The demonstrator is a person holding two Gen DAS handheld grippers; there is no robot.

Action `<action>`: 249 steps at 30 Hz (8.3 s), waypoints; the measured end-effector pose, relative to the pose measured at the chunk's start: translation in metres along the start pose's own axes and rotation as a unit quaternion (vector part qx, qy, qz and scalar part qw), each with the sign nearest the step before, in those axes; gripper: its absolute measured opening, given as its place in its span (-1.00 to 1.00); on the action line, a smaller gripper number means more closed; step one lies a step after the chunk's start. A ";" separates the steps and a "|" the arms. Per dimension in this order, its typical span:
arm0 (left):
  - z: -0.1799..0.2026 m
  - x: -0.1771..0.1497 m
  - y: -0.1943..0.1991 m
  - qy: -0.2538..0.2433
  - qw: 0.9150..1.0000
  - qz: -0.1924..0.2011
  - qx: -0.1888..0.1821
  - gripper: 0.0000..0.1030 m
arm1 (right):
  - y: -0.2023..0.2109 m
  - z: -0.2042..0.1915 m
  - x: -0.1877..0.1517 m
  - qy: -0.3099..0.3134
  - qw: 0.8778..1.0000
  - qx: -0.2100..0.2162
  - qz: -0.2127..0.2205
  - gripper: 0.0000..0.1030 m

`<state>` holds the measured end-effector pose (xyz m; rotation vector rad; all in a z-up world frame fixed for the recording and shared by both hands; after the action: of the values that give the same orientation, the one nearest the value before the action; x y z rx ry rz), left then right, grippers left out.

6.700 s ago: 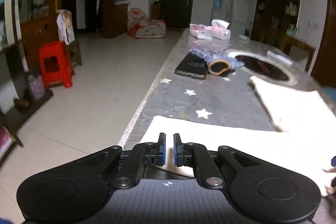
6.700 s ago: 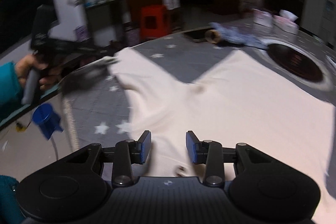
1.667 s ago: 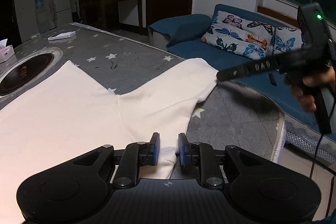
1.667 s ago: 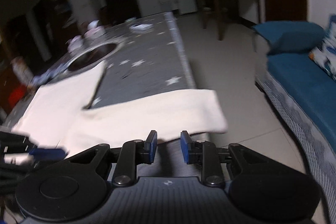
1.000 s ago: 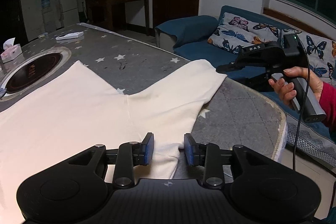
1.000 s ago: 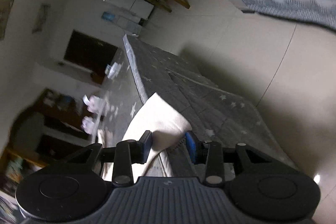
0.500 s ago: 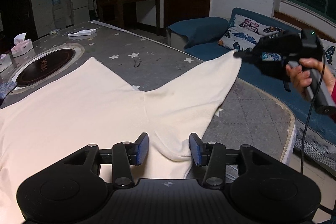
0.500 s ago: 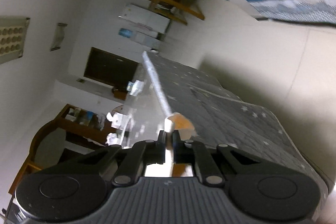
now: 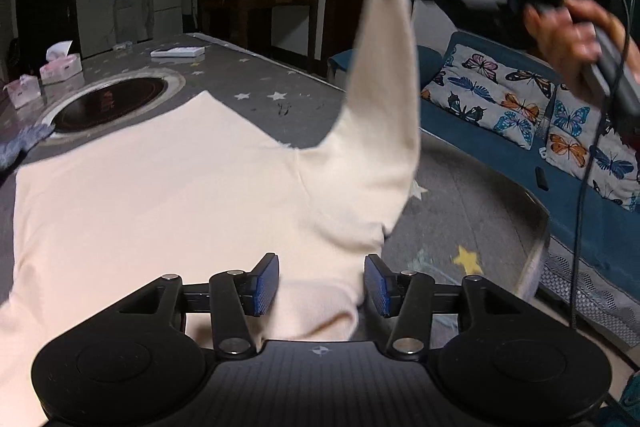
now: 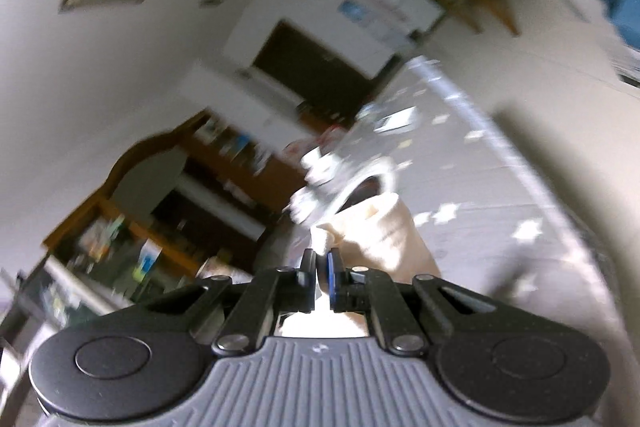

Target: Fold clothes

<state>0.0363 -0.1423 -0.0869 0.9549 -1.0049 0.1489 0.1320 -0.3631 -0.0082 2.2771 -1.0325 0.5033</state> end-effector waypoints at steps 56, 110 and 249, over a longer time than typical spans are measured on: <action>-0.116 -0.010 0.062 0.129 0.985 0.061 0.097 -0.02 | -0.069 -0.058 -0.148 0.439 0.873 -0.124 -0.175 -0.55; -0.232 -0.025 0.232 0.285 0.882 0.246 0.283 -0.90 | -0.075 -0.087 -0.179 0.404 0.897 -0.085 -0.159 -0.54; -0.066 -0.028 0.085 -0.102 0.993 0.011 0.060 -0.21 | -0.059 -0.076 -0.203 0.568 0.805 -0.028 -0.168 -0.77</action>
<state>0.0203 -0.0338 -0.0686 1.0850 -1.2053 0.1331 0.0422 -0.1705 -0.0826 1.5352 -0.0186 1.3905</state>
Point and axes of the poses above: each gripper's, at about its wrist camera, not at the fingertips, and y roughly against the way its jaws point, z to its right, x to its top, the point moved 10 cm from there along -y, roughly the way its jaws point, and after that the axes turned 10 degrees about -x, right-handed, at the moved point
